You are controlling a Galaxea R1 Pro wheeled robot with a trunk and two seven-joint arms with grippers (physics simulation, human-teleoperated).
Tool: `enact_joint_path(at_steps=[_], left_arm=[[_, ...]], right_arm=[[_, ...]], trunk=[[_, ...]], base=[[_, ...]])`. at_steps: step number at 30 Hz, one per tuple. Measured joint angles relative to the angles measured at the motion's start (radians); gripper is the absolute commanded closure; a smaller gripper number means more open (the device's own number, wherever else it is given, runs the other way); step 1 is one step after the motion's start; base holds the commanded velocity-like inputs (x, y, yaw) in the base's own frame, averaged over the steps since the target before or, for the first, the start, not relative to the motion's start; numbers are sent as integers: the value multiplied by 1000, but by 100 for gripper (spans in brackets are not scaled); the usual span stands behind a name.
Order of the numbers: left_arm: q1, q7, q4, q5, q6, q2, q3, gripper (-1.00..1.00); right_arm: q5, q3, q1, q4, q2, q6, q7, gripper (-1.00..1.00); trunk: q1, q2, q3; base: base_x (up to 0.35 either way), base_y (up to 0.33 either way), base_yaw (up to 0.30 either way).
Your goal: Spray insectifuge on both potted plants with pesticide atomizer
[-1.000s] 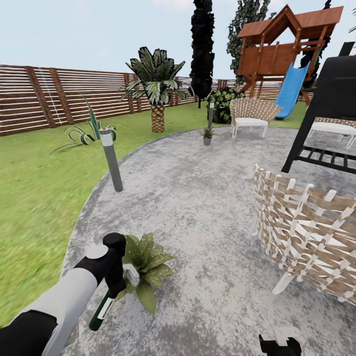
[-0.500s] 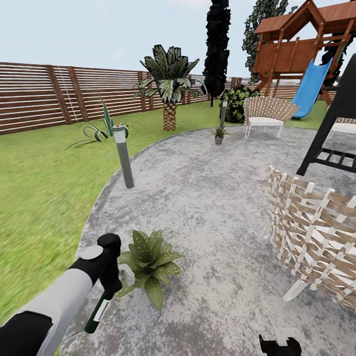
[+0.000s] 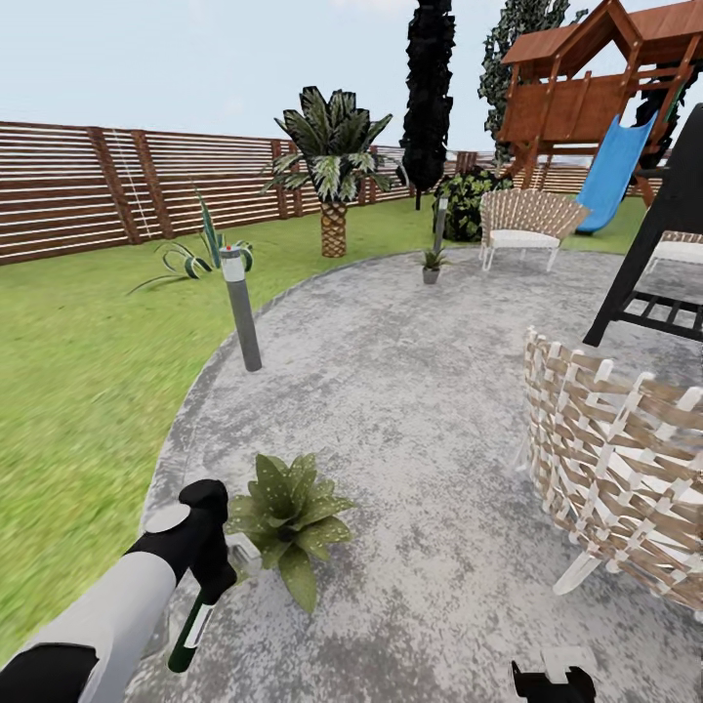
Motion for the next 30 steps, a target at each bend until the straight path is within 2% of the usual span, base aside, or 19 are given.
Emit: enact_joint_path(at_steps=[8, 13, 18, 21, 23, 25, 27, 30], left_arm=[[4, 1, 1, -1, 0, 4, 2, 100], [56, 44, 0, 5, 0, 5, 4, 100], [71, 78, -1, 70, 1, 7, 12, 100], [72, 151, -1, 95, 1, 3, 53, 100], [72, 229, -2, 123, 2, -1, 90, 100], [72, 279, -5, 156, 4, -1, 108, 100], [72, 314, -1, 184, 4, -3, 117, 100], [73, 323, 0, 190, 4, -3, 120, 100]], right_arm=[[0, 0, 0, 0, 0, 0, 0, -100], [0, 0, 0, 0, 1, 0, 0, -100], [0, 0, 0, 0, 1, 0, 0, -100], [0, 0, 0, 0, 1, 0, 1, -100], [0, 1, 0, 0, 1, 0, 1, -100], [0, 1, 0, 0, 1, 0, 1, -100], [1, 2, 0, 0, 1, 0, 1, -100], [1, 2, 0, 0, 1, 0, 1, -100]], trunk=[[0, 0, 0], [0, 0, 0], [0, 0, 0], [0, 0, 0], [0, 0, 0], [0, 0, 0], [0, 0, 0], [0, 0, 0]], base=[[-87, -265, 0], [-213, -215, 0], [-171, -129, 0], [-23, -15, 0], [-4, -3, 0], [-1, -1, 0], [0, 0, 0], [0, 0, 0]])
